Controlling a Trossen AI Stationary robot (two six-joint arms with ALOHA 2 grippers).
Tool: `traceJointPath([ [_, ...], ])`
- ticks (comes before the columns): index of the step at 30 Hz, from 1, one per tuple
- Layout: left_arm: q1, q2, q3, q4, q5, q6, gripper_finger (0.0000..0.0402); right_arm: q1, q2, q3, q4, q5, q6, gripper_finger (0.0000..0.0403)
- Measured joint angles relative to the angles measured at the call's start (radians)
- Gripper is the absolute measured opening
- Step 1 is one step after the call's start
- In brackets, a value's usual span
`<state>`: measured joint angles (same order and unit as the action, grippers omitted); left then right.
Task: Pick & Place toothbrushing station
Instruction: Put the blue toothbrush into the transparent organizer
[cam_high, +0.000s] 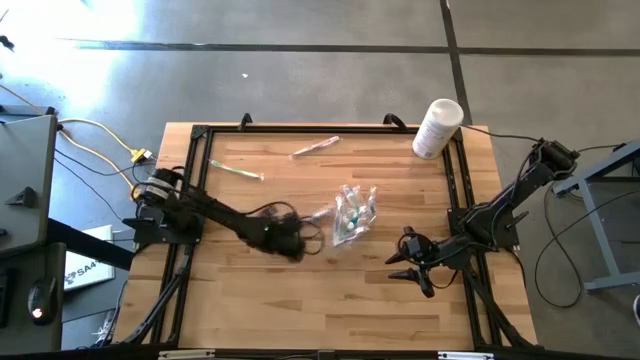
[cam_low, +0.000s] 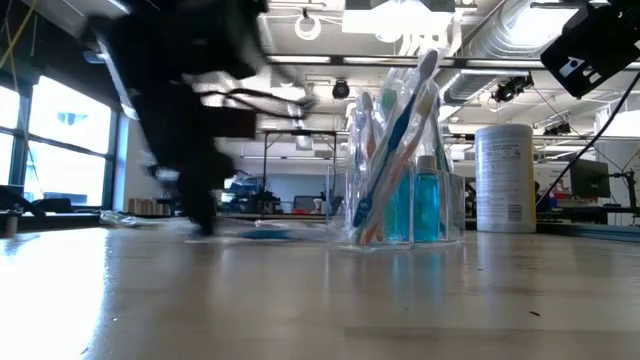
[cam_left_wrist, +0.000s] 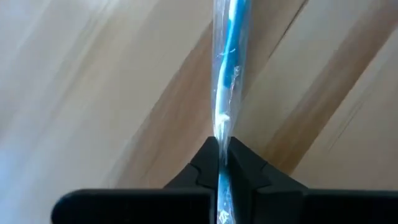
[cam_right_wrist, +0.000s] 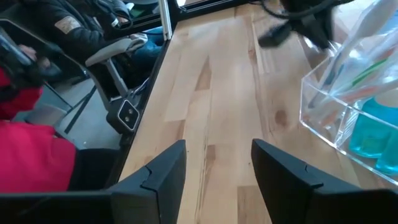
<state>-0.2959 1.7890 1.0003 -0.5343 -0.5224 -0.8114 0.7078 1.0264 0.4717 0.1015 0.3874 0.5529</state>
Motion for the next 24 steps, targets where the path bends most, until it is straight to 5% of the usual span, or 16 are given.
traceJointPath([
  [10, -0.233, -0.063, 0.457, -0.794, -0.037, -0.259, 0.0002, 0.000, 0.023, 0.000, 0.001, 0.000, -0.003, 0.0174],
  [17, -0.409, -0.055, 0.736, -0.769, 0.022, -0.253, 0.0001, 0.000, 0.104, 0.000, 0.073, -0.008, -0.008, 0.0174],
  [24, -0.513, 0.004, 0.787, -0.607, -0.154, 0.017, 0.0001, 0.000, 0.253, 0.000, 0.304, -0.275, -0.186, 0.0174],
])
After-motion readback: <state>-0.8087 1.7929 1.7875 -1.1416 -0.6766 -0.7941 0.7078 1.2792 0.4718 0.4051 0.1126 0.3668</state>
